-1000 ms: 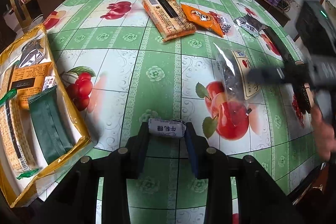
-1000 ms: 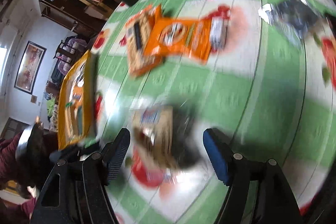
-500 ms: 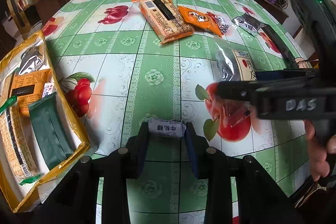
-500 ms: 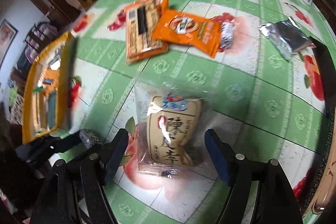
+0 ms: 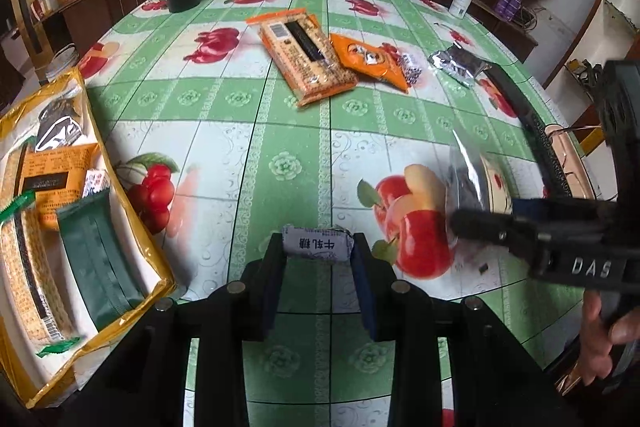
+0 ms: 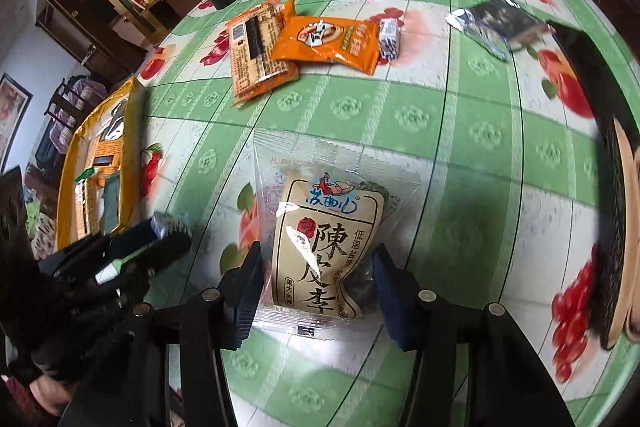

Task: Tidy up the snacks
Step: 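Carry the nougat box and plum bag in both tools toward the tray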

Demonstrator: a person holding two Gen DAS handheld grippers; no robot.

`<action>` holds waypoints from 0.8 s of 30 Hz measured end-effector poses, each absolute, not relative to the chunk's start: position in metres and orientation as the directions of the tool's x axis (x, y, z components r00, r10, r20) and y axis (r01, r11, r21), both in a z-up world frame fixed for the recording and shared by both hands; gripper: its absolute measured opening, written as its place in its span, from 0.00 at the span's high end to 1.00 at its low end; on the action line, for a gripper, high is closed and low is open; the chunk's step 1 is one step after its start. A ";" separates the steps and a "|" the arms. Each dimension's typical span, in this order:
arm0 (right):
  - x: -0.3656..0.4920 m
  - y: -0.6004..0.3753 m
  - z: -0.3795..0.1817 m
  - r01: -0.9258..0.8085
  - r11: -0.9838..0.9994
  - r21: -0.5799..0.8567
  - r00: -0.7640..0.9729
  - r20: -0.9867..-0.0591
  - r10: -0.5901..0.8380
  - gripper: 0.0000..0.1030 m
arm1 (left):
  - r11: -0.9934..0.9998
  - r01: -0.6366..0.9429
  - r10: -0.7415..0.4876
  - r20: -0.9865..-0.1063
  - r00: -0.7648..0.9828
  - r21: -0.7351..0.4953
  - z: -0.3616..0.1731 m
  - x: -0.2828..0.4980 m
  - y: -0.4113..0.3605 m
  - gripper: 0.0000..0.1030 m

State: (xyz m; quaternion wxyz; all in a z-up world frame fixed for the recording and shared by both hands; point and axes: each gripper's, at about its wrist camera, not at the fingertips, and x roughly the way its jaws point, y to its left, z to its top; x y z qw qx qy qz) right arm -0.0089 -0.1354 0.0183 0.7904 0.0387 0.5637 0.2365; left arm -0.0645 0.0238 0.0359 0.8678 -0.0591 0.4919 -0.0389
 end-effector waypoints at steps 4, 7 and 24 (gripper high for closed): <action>-0.013 -0.141 0.022 -0.322 0.880 0.351 0.262 -0.860 0.439 0.45 | 0.992 0.018 -0.117 -0.845 0.522 -0.126 0.043 -0.064 0.020 0.69; -0.015 -0.145 0.028 -0.322 0.873 0.367 0.275 -0.846 0.457 0.45 | 0.993 0.022 -0.109 -0.842 0.528 -0.115 0.047 -0.065 0.018 0.69; -0.023 -0.119 0.036 -0.392 0.845 0.365 0.255 -0.839 0.481 0.45 | 0.996 -0.026 -0.055 -0.828 0.558 -0.083 0.056 -0.079 0.036 0.69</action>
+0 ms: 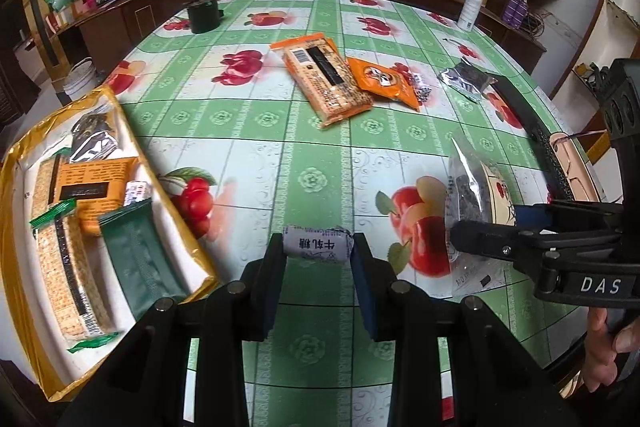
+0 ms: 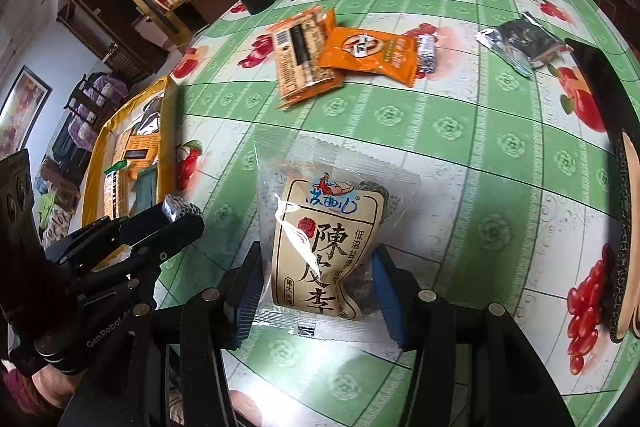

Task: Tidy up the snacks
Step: 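Carry the nougat box and plum bag in both tools toward the tray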

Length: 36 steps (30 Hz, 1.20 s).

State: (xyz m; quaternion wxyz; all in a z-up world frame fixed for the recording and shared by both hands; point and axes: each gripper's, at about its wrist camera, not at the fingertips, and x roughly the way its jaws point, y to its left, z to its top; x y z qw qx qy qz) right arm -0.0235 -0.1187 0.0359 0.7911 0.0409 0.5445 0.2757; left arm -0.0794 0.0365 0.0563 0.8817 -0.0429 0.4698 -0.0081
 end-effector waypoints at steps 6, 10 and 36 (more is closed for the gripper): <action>-0.026 -0.106 0.039 -0.415 0.836 0.359 0.251 -0.838 0.485 0.45 | 0.995 -0.046 -0.043 -0.819 0.572 -0.085 0.061 -0.084 0.047 0.69; -0.028 -0.100 0.042 -0.426 0.832 0.356 0.250 -0.837 0.486 0.45 | 0.994 -0.056 -0.040 -0.813 0.580 -0.089 0.064 -0.085 0.052 0.69; -0.039 -0.078 0.057 -0.468 0.816 0.338 0.262 -0.829 0.494 0.45 | 0.989 -0.103 -0.021 -0.782 0.623 -0.109 0.076 -0.099 0.079 0.69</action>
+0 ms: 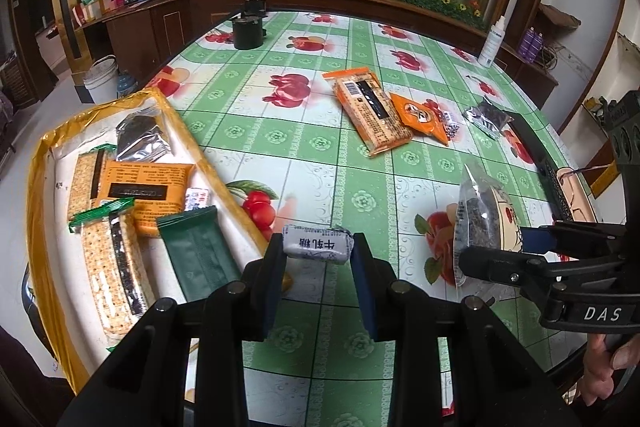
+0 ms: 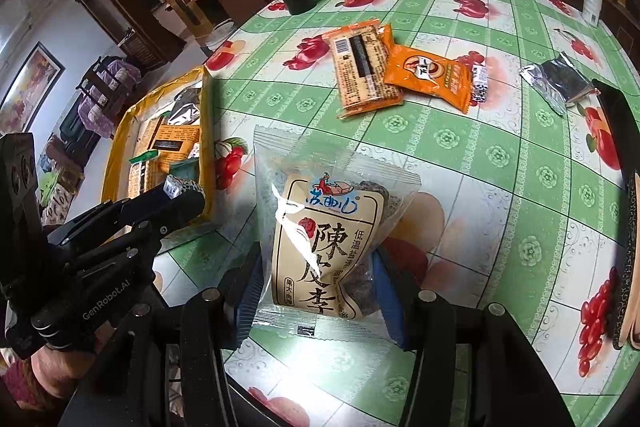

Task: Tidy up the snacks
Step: 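Carry the nougat box and plum bag in both tools toward the tray, then lower both tools into the tray and open them to release nougat box and plum bag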

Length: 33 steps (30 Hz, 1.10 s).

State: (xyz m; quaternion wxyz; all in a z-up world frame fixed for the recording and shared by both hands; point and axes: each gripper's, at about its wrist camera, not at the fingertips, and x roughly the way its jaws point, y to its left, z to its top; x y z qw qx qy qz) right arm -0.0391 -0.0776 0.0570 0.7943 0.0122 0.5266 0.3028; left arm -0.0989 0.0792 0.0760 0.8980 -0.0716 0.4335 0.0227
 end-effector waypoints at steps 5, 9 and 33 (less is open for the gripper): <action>-0.039 -0.067 0.059 -0.483 0.807 0.340 0.257 -0.825 0.502 0.45 | 0.986 -0.128 -0.005 -0.775 0.632 -0.111 0.079 -0.103 0.091 0.69; -0.038 -0.057 0.061 -0.502 0.796 0.339 0.251 -0.823 0.509 0.45 | 0.981 -0.153 0.007 -0.775 0.632 -0.116 0.079 -0.105 0.102 0.69; -0.026 0.057 0.075 -0.640 0.686 0.346 0.156 -0.816 0.557 0.45 | 0.942 -0.309 0.091 -0.783 0.615 -0.134 0.079 -0.097 0.224 0.69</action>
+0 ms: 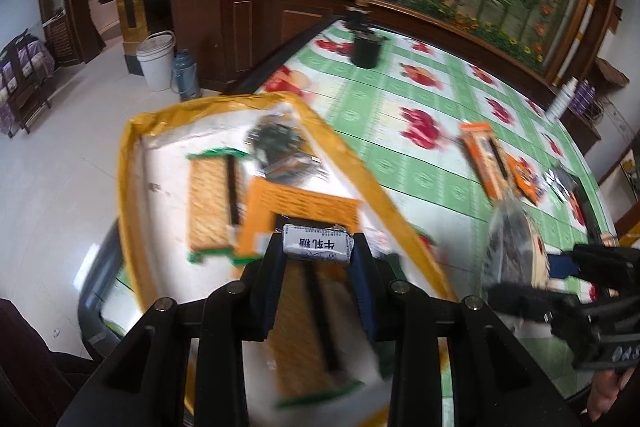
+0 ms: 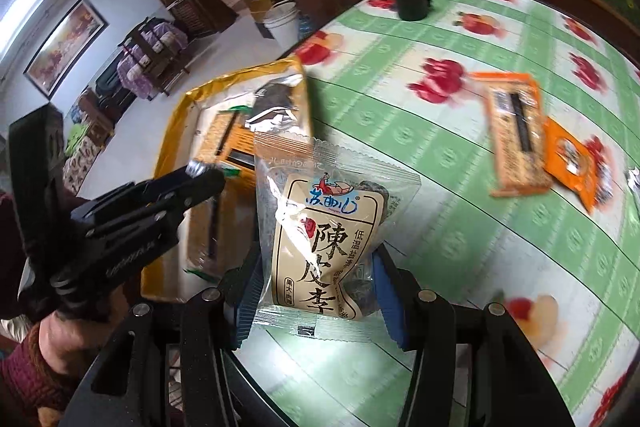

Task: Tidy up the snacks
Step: 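Lower both tools into the tray and open them to release nougat box and plum bag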

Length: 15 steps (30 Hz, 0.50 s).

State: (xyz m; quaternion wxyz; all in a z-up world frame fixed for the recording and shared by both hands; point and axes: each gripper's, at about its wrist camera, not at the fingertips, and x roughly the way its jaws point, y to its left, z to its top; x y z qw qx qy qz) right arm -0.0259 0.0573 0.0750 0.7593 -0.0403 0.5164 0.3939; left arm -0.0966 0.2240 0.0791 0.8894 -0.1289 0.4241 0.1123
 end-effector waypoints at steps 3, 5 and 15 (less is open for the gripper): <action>-0.025 0.080 0.073 -0.654 0.670 0.351 0.131 -0.820 0.557 0.45 | 0.931 -0.337 0.100 -0.793 0.601 -0.137 0.073 -0.087 0.249 0.69; -0.024 0.095 0.071 -0.666 0.663 0.342 0.122 -0.827 0.549 0.45 | 0.925 -0.355 0.108 -0.801 0.589 -0.137 0.069 -0.081 0.264 0.69; -0.022 0.147 0.046 -0.694 0.639 0.333 0.058 -0.858 0.510 0.45 | 0.907 -0.385 0.077 -0.835 0.545 -0.168 0.052 -0.054 0.304 0.69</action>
